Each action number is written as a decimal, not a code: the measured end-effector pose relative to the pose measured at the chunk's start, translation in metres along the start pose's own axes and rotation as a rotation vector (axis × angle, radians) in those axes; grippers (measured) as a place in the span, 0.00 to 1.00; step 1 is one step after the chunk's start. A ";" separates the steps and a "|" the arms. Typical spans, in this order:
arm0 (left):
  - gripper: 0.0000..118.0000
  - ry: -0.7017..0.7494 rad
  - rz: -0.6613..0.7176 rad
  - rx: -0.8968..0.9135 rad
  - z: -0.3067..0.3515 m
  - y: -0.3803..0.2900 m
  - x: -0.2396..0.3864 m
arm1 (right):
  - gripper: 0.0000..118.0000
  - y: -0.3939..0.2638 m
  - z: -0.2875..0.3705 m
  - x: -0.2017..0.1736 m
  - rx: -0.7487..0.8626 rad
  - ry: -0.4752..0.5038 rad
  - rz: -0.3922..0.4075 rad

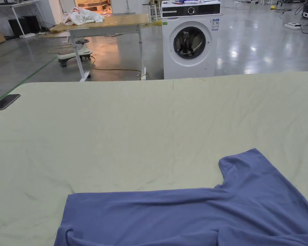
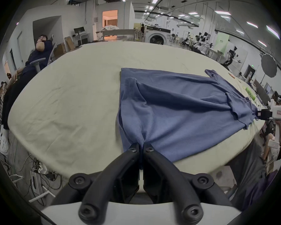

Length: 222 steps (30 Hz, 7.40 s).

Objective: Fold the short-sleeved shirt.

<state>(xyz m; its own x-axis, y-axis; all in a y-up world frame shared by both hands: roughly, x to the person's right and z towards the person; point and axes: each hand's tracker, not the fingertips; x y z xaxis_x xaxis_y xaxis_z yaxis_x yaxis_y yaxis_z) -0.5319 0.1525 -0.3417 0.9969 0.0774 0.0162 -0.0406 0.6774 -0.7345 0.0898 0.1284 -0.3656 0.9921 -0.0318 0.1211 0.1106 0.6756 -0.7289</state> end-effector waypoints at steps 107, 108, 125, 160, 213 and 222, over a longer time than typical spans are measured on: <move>0.00 -0.109 0.010 0.100 -0.024 0.130 -0.032 | 0.00 0.116 -0.036 0.008 0.070 0.204 0.085; 0.00 -0.117 0.014 0.097 -0.014 0.119 -0.034 | 0.00 0.105 -0.024 0.010 0.076 0.199 0.067; 0.26 -0.087 0.094 0.079 -0.009 0.012 -0.039 | 0.29 -0.008 0.004 0.008 0.021 0.124 0.023; 0.00 -0.095 -0.093 0.667 0.128 0.045 0.072 | 0.00 0.024 0.082 -0.089 0.509 0.332 0.134; 0.05 -0.486 0.424 0.210 -0.022 0.074 0.012 | 0.00 0.015 0.082 -0.089 0.396 0.370 0.035; 0.33 -0.513 0.300 -0.003 -0.116 0.070 0.137 | 0.00 -0.005 0.097 -0.059 0.393 0.344 -0.024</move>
<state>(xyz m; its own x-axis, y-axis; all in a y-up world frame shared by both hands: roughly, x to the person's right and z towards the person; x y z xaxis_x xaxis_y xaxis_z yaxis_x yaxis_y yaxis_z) -0.3904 0.1259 -0.4699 0.7814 0.6096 0.1332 -0.3143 0.5689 -0.7599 0.0251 0.1979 -0.3035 0.9587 -0.2465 -0.1419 0.1691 0.8951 -0.4127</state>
